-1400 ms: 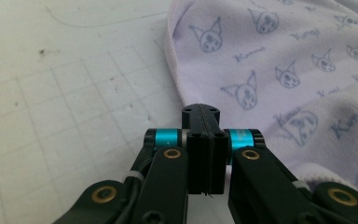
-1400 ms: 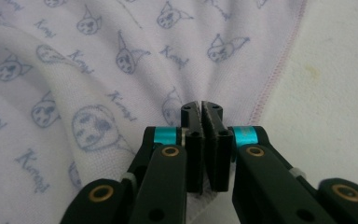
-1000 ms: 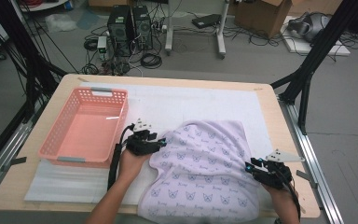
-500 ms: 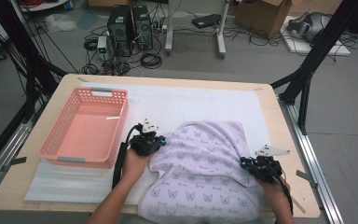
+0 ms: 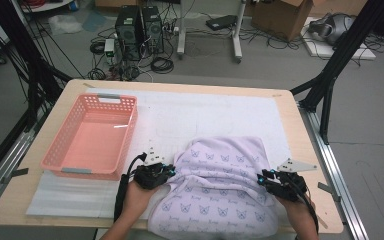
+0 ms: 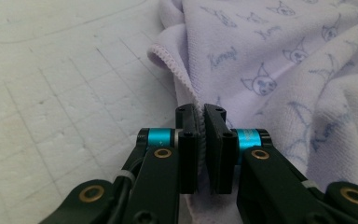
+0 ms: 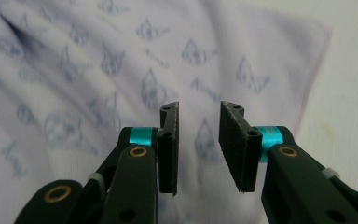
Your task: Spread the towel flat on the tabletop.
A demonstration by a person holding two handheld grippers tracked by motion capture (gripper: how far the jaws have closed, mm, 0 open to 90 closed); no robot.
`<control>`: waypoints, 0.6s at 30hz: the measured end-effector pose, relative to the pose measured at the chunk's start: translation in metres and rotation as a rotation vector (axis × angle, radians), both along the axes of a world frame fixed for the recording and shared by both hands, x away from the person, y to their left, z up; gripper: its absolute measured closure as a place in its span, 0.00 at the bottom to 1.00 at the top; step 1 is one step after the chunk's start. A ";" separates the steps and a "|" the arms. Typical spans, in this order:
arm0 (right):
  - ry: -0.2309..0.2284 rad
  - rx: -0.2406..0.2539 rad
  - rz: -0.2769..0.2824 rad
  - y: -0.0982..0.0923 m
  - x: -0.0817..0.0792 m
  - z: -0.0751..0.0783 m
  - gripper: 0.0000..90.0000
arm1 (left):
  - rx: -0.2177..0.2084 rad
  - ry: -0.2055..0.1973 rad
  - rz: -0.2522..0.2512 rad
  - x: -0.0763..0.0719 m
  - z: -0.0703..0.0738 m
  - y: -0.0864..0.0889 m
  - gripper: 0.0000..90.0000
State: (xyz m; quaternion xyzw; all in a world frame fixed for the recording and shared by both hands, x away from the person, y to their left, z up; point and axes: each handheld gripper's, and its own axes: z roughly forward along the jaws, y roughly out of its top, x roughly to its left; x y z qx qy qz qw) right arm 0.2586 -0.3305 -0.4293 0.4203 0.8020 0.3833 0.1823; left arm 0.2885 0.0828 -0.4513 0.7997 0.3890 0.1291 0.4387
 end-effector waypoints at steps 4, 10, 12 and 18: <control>-0.040 -0.008 0.021 0.012 0.020 0.007 0.73 | -0.022 0.006 0.005 0.001 0.000 0.002 0.92; -0.062 -0.046 0.012 0.028 0.065 0.005 0.68 | -0.023 0.007 -0.002 0.001 0.000 0.003 0.92; -0.058 -0.072 -0.014 0.032 0.081 0.002 0.66 | -0.024 0.008 -0.004 0.001 0.000 0.003 0.92; 0.006 -0.144 -0.155 0.034 0.122 -0.013 0.65 | -0.039 0.009 -0.002 0.001 0.000 0.003 0.92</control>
